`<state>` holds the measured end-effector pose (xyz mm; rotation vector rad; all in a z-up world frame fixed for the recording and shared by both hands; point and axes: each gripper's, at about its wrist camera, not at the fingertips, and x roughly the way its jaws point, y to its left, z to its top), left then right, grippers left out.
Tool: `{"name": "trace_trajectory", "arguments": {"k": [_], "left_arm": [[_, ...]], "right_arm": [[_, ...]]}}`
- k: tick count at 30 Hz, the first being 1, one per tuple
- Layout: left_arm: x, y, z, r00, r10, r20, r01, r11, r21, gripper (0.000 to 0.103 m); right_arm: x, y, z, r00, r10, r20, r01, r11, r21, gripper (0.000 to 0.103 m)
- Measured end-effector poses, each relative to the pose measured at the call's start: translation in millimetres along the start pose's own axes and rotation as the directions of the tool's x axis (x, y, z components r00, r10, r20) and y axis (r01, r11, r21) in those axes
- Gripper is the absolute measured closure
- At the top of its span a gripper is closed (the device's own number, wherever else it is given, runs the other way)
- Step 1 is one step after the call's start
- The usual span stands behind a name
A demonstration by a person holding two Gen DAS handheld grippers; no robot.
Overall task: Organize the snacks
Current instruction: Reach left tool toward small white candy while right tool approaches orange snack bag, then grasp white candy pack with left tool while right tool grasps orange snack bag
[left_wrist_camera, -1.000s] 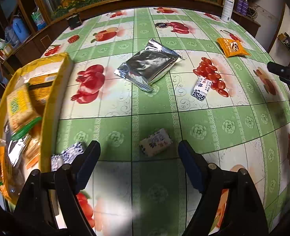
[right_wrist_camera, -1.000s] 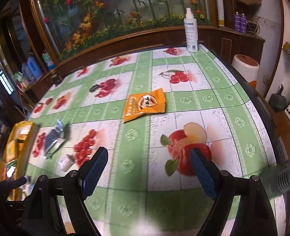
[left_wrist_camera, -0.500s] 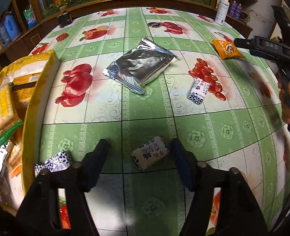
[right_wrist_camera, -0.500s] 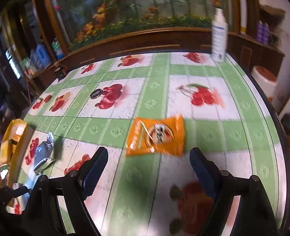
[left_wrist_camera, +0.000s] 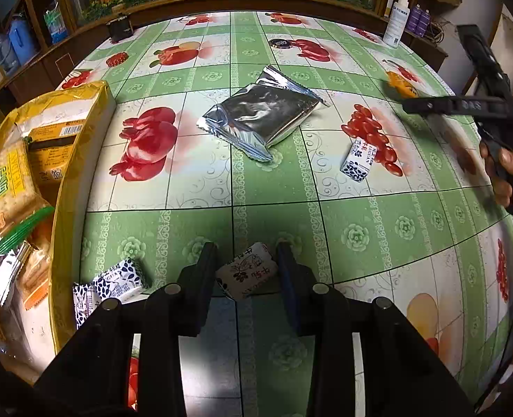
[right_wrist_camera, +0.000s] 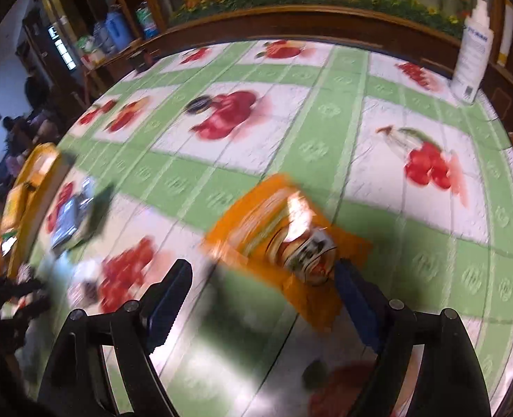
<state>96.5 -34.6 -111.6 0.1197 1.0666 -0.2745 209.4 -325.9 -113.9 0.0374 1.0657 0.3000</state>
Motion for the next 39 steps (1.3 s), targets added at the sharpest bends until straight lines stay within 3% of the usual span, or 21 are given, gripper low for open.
{"name": "trace_trajectory", "arguments": {"k": [2, 7, 12, 14, 15, 16, 17, 19, 22, 30, 39], "left_arm": [[-1, 3, 0, 1.000, -0.020, -0.006, 0.020, 1.000, -0.010, 0.071], [-2, 5, 0, 0.999, -0.032, -0.015, 0.032, 0.999, -0.018, 0.071], [-1, 3, 0, 1.000, -0.025, -0.016, 0.025, 1.000, -0.006, 0.071], [-1, 1, -1, 1.000, -0.015, -0.013, 0.015, 1.000, 0.007, 0.070], [-1, 0, -1, 1.000, -0.008, -0.010, 0.008, 1.000, 0.014, 0.070], [-1, -2, -1, 1.000, 0.003, -0.006, -0.002, 1.000, 0.022, 0.070], [-1, -3, -2, 1.000, 0.014, -0.002, -0.014, 0.999, 0.031, 0.070], [-2, -4, -3, 1.000, 0.015, 0.005, -0.015, 0.999, 0.033, 0.071], [-4, -2, -6, 1.000, 0.012, 0.011, -0.012, 1.000, 0.024, 0.072], [-26, 7, -13, 0.999, 0.010, 0.051, -0.009, 0.999, -0.031, 0.072], [-83, 11, -12, 0.984, 0.042, 0.172, -0.028, 0.996, -0.081, 0.072]], "right_arm": [[-10, 7, -5, 0.999, -0.005, 0.032, 0.006, 1.000, -0.023, 0.017], [-12, 20, 11, 0.984, -0.145, 0.106, 0.161, 0.973, -0.164, 0.016], [25, 2, 25, 0.992, -0.128, -0.008, 0.126, 0.984, -0.125, 0.016], [21, 0, 22, 0.993, -0.115, 0.019, 0.116, 0.988, -0.101, 0.018], [18, 1, 19, 0.993, -0.114, 0.025, 0.116, 0.989, -0.093, 0.026], [15, 3, 16, 0.992, -0.120, 0.032, 0.123, 0.988, -0.094, 0.048], [11, 5, 13, 0.991, -0.129, 0.035, 0.131, 0.988, -0.087, 0.054], [4, 6, 6, 0.994, -0.107, 0.036, 0.108, 0.993, -0.047, 0.068], [-9, 13, -8, 0.993, -0.100, 0.065, 0.100, 0.995, 0.001, 0.072], [-61, 38, -49, 0.986, 0.007, 0.169, -0.033, 0.988, 0.154, 0.072], [-124, 95, -100, 0.950, 0.100, 0.296, -0.162, 0.968, 0.191, 0.072]]}}
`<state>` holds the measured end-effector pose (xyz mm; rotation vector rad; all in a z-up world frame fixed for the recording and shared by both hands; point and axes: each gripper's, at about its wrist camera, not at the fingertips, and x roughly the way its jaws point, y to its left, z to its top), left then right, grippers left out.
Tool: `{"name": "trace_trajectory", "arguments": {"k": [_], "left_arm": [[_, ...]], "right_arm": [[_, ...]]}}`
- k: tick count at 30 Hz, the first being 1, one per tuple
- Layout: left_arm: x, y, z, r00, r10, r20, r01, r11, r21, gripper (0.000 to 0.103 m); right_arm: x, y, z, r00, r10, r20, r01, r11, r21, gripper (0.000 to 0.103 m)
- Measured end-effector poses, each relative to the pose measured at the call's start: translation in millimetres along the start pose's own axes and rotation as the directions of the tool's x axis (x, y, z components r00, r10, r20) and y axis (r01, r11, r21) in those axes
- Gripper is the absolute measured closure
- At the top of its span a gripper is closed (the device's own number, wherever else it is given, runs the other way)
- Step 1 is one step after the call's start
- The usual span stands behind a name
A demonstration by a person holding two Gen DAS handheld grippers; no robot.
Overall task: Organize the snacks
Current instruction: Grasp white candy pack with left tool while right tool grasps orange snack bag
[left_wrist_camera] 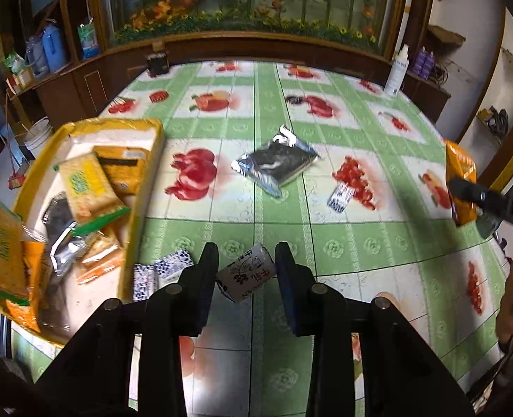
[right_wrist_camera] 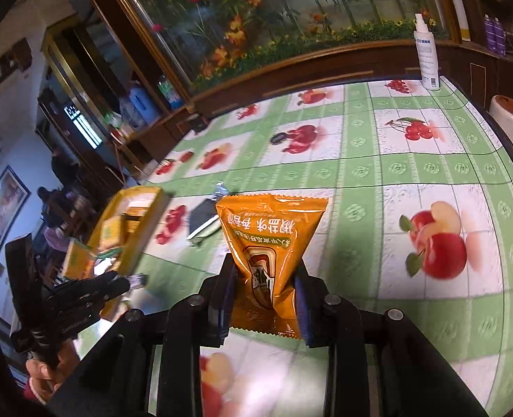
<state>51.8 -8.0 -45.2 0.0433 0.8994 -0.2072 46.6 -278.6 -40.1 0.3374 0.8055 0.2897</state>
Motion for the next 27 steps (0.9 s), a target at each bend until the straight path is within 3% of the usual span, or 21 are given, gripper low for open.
{"name": "trace_trajectory", "arguments": {"k": [11, 20, 27], "left_arm": [[-13, 16, -26, 0.999, -0.046, -0.018, 0.046, 0.999, -0.023, 0.072], [-65, 17, -46, 0.990, -0.062, 0.129, 0.057, 0.998, 0.037, 0.072], [-76, 8, -27, 0.988, 0.063, 0.142, -0.068, 0.997, 0.033, 0.072]], "right_arm": [[-33, 32, -34, 0.999, 0.031, 0.025, -0.032, 0.999, 0.017, 0.072], [-48, 49, -50, 0.998, 0.049, 0.040, -0.049, 0.999, -0.006, 0.072], [-53, 65, -47, 0.995, 0.081, 0.059, -0.080, 0.997, -0.012, 0.072]]}}
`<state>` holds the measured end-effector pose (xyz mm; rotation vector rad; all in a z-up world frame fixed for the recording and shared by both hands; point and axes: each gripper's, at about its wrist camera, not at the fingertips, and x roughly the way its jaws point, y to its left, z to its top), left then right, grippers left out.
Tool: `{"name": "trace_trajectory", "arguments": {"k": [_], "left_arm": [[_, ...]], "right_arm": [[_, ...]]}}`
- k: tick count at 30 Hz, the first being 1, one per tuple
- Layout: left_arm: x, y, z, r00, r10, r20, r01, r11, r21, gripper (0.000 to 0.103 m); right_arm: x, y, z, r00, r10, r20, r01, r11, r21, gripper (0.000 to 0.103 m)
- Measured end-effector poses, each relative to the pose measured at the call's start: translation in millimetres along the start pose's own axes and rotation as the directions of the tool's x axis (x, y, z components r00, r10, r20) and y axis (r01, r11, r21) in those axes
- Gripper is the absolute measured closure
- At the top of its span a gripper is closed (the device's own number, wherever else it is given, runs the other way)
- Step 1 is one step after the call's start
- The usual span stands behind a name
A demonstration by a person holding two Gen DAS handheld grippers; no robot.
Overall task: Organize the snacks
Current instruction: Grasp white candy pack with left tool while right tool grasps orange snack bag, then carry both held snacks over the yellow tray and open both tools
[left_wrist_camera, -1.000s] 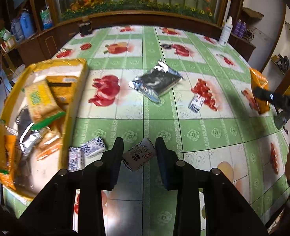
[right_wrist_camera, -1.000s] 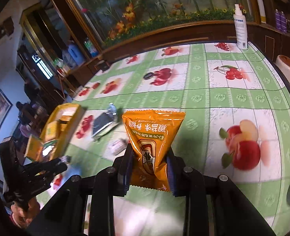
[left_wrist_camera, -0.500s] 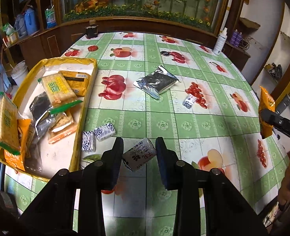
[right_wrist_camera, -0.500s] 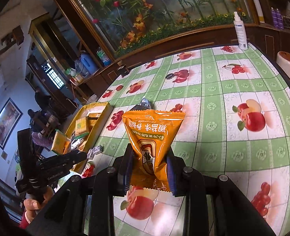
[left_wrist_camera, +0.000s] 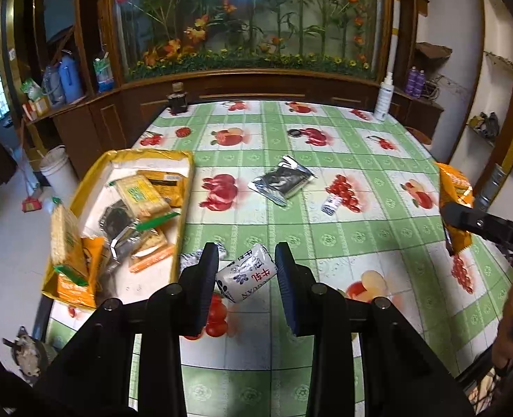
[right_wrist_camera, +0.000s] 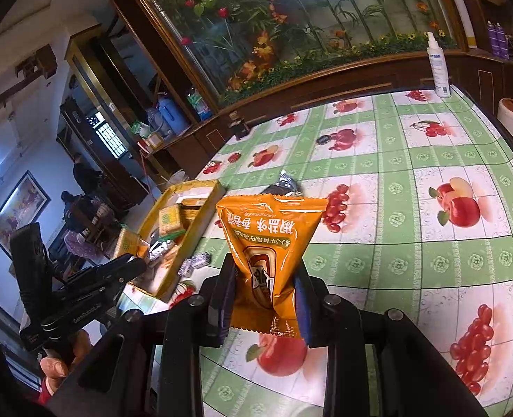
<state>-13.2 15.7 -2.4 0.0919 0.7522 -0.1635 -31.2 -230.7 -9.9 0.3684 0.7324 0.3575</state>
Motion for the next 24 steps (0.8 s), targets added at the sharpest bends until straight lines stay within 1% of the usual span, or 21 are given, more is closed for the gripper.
{"name": "trace_trajectory", "arguments": {"k": [4, 7, 13, 22, 24], "left_arm": [[-8, -2, 8, 0.997, 0.073, 0.022, -0.074, 0.997, 0.009, 0.072], [-16, -3, 10, 0.993, 0.108, 0.044, -0.109, 0.994, 0.015, 0.072], [-29, -1, 13, 0.982, 0.166, 0.084, -0.169, 0.985, 0.027, 0.072], [-35, 13, 13, 0.980, 0.173, 0.096, -0.173, 0.985, -0.005, 0.072], [-35, 15, 13, 0.980, 0.173, 0.096, -0.172, 0.985, -0.012, 0.072]], "right_arm": [[-1, 15, 4, 1.000, 0.016, 0.008, -0.016, 1.000, -0.027, 0.072], [-2, 26, 6, 1.000, 0.020, 0.012, -0.019, 0.999, -0.047, 0.072], [3, 45, 5, 1.000, -0.009, 0.007, 0.010, 0.996, -0.091, 0.072], [7, 67, 4, 0.999, -0.036, 0.001, 0.035, 0.990, -0.137, 0.072], [8, 74, 4, 0.998, -0.058, 0.007, 0.058, 0.985, -0.160, 0.072]]}}
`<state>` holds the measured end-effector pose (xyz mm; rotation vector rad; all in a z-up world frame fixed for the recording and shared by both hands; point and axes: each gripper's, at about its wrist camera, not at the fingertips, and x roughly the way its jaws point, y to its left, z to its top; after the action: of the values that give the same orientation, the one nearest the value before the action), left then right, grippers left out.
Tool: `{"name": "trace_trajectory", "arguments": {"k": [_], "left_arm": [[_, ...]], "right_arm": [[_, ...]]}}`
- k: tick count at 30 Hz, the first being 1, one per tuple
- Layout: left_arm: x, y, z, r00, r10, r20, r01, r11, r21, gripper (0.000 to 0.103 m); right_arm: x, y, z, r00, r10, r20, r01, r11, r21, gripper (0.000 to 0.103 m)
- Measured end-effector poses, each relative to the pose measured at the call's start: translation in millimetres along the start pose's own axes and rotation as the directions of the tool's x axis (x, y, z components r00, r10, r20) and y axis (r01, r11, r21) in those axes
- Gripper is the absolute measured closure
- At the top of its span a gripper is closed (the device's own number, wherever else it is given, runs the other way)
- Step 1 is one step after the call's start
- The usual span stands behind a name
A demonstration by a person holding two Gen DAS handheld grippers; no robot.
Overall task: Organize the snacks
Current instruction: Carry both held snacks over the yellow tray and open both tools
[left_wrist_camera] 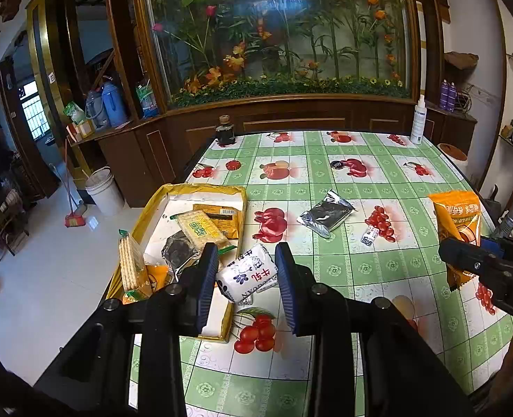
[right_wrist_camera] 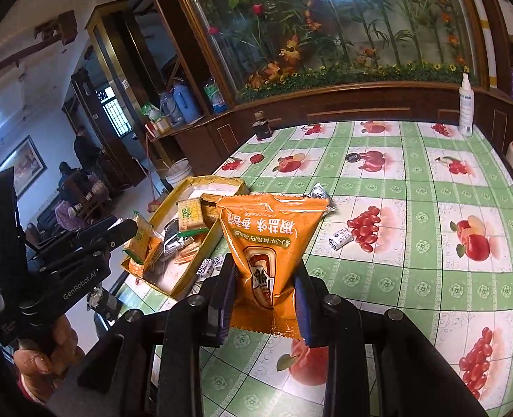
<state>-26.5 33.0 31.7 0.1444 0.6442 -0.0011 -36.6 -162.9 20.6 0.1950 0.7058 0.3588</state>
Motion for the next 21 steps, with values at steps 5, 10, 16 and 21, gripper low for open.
{"name": "trace_trajectory", "arguments": {"k": [5, 10, 16, 21], "left_arm": [[-1, 4, 0, 1.000, 0.002, 0.002, -0.002, 1.000, -0.007, 0.072], [-2, 6, 0, 1.000, 0.007, 0.005, -0.007, 1.000, -0.013, 0.072], [-2, 8, -1, 1.000, 0.011, 0.007, -0.011, 1.000, -0.017, 0.072], [-2, 9, -1, 1.000, 0.010, 0.005, -0.010, 1.000, -0.018, 0.072]], "right_arm": [[0, 13, 3, 1.000, -0.022, 0.010, 0.022, 0.999, -0.044, 0.072], [-1, 21, 5, 0.999, -0.034, 0.019, 0.035, 0.997, -0.073, 0.072], [0, 26, 7, 0.999, -0.043, 0.024, 0.045, 0.995, -0.088, 0.072], [1, 29, 7, 0.999, -0.047, 0.023, 0.049, 0.994, -0.095, 0.072]]}}
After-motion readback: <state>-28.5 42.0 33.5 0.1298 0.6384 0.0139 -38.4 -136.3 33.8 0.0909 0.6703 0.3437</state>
